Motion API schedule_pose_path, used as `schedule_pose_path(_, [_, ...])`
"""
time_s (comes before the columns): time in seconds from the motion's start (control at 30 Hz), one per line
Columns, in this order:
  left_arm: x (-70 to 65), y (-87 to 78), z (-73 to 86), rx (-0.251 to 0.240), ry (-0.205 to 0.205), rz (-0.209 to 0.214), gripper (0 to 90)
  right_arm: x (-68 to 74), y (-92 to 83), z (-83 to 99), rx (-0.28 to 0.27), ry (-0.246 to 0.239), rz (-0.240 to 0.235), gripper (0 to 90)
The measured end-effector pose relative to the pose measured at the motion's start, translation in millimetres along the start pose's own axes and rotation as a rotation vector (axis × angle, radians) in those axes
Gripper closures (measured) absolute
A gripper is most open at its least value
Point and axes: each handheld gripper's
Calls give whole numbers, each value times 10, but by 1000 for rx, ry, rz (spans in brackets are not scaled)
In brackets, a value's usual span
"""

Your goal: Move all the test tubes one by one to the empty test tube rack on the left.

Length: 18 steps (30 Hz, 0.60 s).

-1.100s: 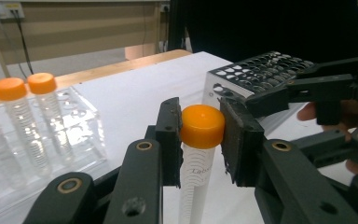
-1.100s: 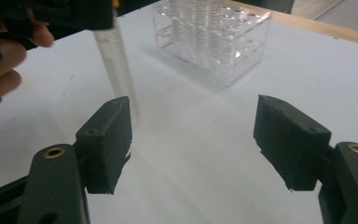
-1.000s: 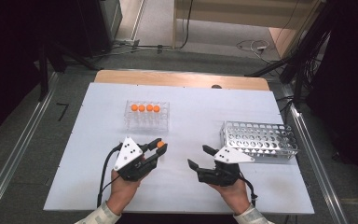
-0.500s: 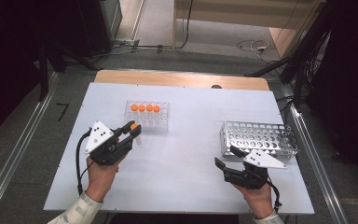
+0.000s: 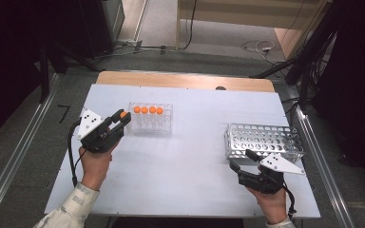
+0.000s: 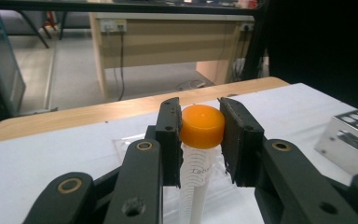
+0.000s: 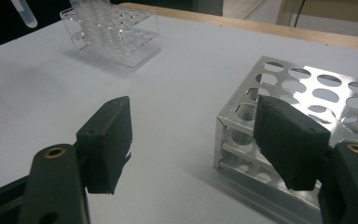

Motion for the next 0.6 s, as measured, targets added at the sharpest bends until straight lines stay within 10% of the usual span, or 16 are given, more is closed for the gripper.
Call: schedule_pose_path(0.6, [260,407,-119,18,-5,-80,703,-8,0,5,-2,1,2,268])
Point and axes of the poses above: each handheld gripper's, and its own axes: y roughly forward along the jaws, z roughly out of its underside, x roughly to its left, and after that the axes turned 15 degrees about y, right-handed
